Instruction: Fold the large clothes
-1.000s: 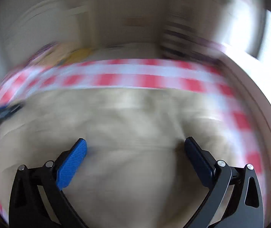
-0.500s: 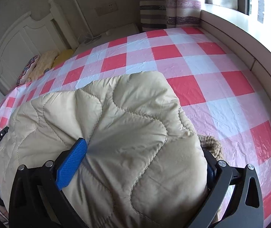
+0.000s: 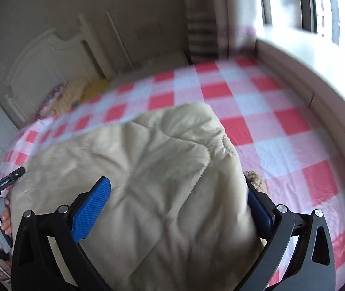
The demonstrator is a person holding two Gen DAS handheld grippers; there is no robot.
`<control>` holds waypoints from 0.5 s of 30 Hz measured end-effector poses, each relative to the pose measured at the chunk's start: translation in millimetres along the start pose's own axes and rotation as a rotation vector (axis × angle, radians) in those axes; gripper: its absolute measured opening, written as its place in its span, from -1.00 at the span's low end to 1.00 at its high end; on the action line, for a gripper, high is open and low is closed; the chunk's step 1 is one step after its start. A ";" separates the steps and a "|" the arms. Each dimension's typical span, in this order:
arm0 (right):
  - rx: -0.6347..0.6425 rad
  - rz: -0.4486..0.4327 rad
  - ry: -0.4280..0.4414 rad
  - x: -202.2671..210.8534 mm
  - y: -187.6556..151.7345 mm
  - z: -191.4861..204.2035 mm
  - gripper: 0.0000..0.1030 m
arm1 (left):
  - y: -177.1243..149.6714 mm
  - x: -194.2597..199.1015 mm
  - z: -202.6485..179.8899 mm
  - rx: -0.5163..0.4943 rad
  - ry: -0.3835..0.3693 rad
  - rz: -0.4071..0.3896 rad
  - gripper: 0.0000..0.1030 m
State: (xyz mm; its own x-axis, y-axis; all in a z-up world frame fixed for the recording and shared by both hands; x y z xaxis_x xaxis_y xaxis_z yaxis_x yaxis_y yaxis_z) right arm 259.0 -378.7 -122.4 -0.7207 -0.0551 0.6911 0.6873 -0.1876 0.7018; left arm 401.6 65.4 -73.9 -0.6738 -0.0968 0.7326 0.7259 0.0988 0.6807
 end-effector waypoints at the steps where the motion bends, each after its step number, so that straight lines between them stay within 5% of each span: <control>1: 0.025 -0.029 0.007 14.6 -3.9 8.8 0.91 | -2.2 16.3 -2.6 -0.002 0.006 -0.035 0.95; 6: 0.168 -0.122 0.021 60.6 -36.2 59.1 0.91 | -39.2 99.0 -52.0 -0.089 -0.135 -0.209 0.96; 11: 0.391 0.035 -0.005 15.4 -76.7 95.0 0.91 | -94.8 53.2 -108.8 -0.299 -0.049 -0.113 0.96; 12: 0.405 0.001 0.006 13.8 -79.0 92.4 0.91 | -96.9 51.1 -106.3 -0.275 -0.076 -0.152 0.96; 15: 0.272 -0.012 -0.008 19.4 -71.0 59.9 0.91 | -94.8 47.0 -96.1 -0.221 -0.144 -0.097 0.96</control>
State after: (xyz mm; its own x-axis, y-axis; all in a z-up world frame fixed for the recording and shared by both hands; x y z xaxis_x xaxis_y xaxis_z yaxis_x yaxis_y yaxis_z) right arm 201.6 -307.6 -148.4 -0.7291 -0.0467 0.6829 0.6785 0.0821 0.7300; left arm 314.3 -43.6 -104.4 -0.7427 0.0481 0.6679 0.6590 -0.1242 0.7418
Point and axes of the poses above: each gripper's, at about its wrist camera, not at the fingertips, and x roughly against the way its jaws point, z to its left, y to its top, the point moved 5 cm from there along -x, roughly the way its jaws point, and after that the axes turned 6 degrees about x, right-handed, at the moved point
